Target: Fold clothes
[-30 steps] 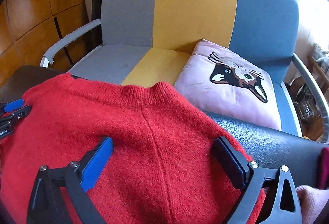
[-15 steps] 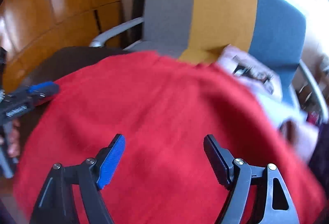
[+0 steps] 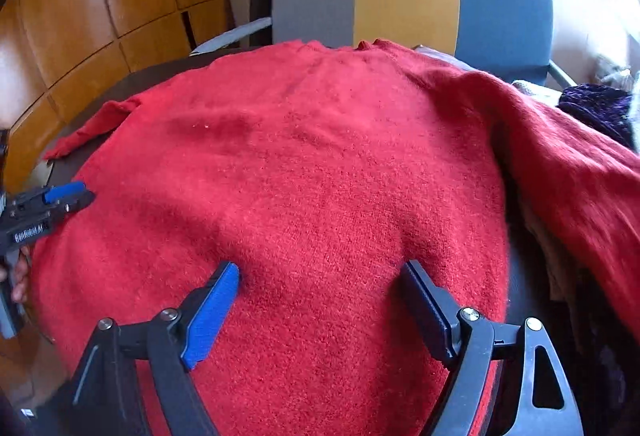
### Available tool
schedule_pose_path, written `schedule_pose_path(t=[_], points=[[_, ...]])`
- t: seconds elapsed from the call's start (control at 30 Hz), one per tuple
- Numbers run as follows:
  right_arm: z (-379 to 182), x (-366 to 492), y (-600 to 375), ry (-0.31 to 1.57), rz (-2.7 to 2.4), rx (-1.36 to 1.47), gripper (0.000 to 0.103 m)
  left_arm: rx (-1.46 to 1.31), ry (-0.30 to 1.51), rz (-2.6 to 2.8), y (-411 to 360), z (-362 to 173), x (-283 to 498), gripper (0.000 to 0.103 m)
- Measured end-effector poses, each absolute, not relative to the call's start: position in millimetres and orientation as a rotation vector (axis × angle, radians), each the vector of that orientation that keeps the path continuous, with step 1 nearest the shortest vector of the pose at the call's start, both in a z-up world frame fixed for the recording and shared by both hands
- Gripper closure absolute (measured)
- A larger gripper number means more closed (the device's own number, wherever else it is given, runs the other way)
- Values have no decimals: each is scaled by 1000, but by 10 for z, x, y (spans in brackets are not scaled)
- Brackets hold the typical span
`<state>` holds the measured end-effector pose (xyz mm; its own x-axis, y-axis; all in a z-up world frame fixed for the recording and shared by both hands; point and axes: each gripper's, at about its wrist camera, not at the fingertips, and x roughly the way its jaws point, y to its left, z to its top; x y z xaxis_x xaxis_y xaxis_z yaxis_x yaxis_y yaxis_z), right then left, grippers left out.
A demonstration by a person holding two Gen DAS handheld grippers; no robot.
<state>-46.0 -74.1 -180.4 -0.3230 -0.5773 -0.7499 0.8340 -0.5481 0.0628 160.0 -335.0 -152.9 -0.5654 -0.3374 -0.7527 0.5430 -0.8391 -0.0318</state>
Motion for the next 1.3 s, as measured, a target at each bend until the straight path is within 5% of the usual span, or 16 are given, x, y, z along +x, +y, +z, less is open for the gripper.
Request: schedule_pose_path(t=[0.23,0.43,0.63,0.9,1.3], points=[[-1833,-479,-735,410,-1961,930,12,1029,486,-2293,-3339,-1355,1436,65],[-1835,-494,-741,413,-1962,921,9,1017,389,-2384,-3153,-1241,1062,65],[-1846,-494,-753,411,-1966,917,8,1018,622,-2335,-3449,-1347,1161,65],[-1855,-507,-749,399,-1955,921,6,788,945,-2060,-5002,-836,2118,65],[-1861,-512,-756,395,-1936,932,1,921,1176,-1676,-6976,-866,2720,63]])
